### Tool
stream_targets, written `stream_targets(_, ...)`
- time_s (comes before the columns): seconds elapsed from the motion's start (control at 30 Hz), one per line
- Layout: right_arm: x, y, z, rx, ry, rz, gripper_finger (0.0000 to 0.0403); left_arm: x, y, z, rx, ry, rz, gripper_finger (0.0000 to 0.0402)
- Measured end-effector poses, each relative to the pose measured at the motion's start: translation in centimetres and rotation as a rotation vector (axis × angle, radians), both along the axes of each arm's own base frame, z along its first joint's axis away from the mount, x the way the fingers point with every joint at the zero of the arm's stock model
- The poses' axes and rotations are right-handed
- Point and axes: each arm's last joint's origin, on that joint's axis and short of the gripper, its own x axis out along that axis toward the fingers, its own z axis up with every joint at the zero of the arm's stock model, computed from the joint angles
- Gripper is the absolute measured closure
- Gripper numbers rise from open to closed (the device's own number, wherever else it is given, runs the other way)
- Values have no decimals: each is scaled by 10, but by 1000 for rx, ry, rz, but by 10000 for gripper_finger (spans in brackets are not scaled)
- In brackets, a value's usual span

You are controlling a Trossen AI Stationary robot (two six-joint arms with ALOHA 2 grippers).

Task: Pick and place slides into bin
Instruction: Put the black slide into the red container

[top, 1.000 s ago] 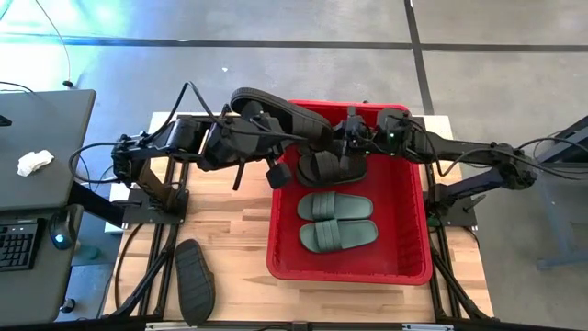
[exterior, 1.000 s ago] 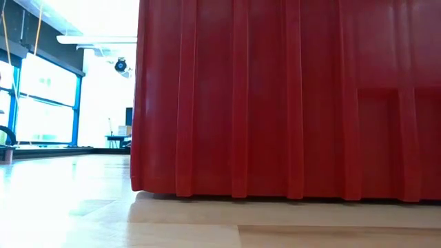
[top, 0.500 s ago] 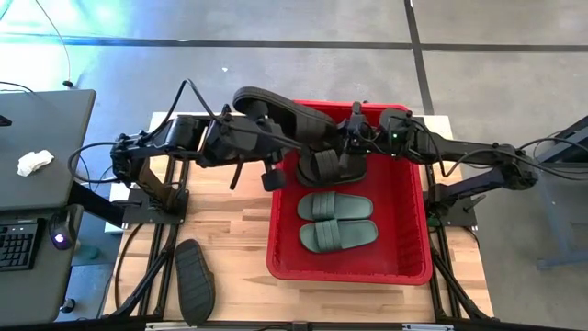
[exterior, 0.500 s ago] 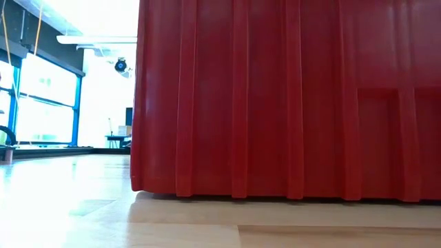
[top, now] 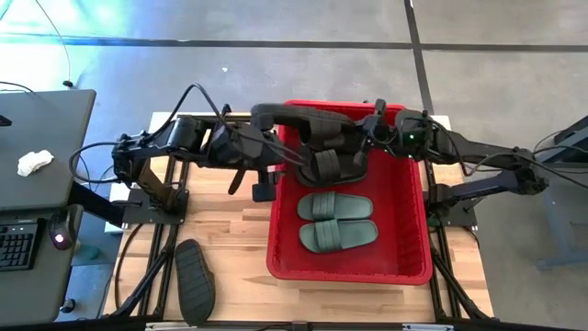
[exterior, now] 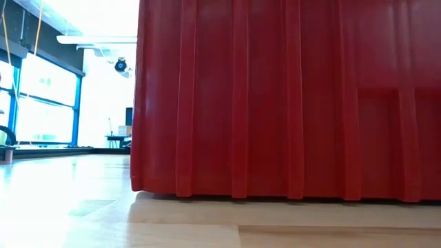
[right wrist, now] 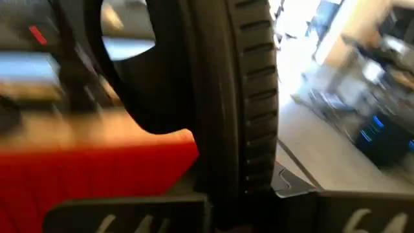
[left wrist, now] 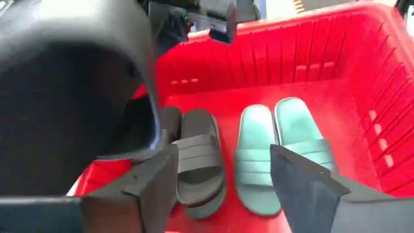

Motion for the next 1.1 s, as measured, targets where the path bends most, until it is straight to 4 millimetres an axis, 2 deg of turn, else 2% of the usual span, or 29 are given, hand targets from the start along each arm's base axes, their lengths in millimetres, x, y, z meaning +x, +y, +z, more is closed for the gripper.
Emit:
stream_targets(0.13, -9, -1, -12, -25, 165, -67, 381, 0, -2, 6, -52, -56, -58, 152)
stream_targets(0.3, -17, -1, -7, -61, 271, -109, 381, 3, -4, 18, -70, -182, -108, 148)
stream_targets(0.4, -18, 0, -2, -87, 293, -94, 382, 4, -2, 23, 36, -211, -105, 153)
stream_targets(0.57, -20, 2, 8, -121, 374, -99, 382, 11, 3, 21, 304, -135, -36, 148)
stream_targets(0.67, -15, 3, 13, -134, 426, -97, 382, 15, 5, 23, 451, -108, -15, 140)
stream_targets(0.77, -9, 2, 18, -157, 490, -131, 382, 15, 12, 31, 514, -147, 36, 134)
stream_targets(0.9, 7, -2, 18, -176, 572, -138, 382, 22, 28, 28, 492, -153, 75, 133)
stream_targets(1.1, 35, 0, 24, -221, 630, -136, 382, 35, 55, 16, 374, -173, 37, 137)
